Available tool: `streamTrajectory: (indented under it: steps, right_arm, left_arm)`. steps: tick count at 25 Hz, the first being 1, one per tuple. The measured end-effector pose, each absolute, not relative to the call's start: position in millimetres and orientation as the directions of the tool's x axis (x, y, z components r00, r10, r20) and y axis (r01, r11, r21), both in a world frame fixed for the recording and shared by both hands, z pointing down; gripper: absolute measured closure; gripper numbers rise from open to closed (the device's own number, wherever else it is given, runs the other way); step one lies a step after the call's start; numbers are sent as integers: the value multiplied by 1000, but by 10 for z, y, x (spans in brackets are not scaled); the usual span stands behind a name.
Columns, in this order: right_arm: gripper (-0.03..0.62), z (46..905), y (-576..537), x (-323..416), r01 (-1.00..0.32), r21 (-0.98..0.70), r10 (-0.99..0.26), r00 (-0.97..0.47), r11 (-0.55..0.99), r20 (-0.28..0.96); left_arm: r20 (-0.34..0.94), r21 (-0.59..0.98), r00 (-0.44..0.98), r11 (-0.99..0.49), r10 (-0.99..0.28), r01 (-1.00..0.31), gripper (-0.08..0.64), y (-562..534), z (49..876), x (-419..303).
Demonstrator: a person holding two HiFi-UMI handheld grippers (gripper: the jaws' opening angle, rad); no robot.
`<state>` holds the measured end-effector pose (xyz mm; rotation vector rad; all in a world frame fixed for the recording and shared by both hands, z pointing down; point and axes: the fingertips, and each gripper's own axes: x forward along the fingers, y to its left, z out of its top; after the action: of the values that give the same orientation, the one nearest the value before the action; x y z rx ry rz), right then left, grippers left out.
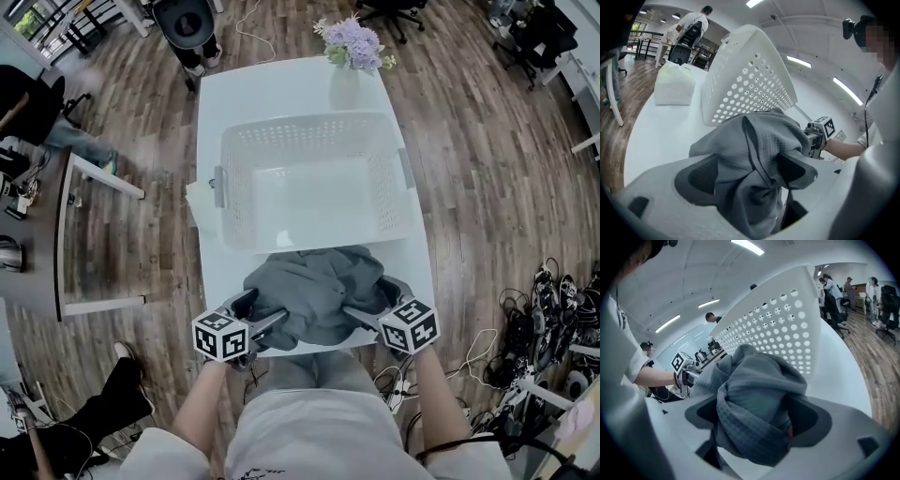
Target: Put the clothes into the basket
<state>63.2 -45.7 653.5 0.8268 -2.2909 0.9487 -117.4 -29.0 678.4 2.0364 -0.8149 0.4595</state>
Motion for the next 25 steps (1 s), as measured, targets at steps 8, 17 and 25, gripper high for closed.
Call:
streamTrajectory:
  steps: [8,17,25]
  right_arm:
    - [187,6807,-503,505,-676,-436,-251,-671,594,698]
    - [338,6775,-432,211,-593,-526,-175,-748,610,641]
    - [397,6538,-346,63,-525,-513,-156,-786,679,599]
  left_arm:
    - [695,509,655,-439,-297,-740,166,-346,7028,-976]
    - [675,494,685,-521,-275,-696,368,-365,6988,-697]
    - [647,463,718,-615,-257,-638,430,-270,6817,-595]
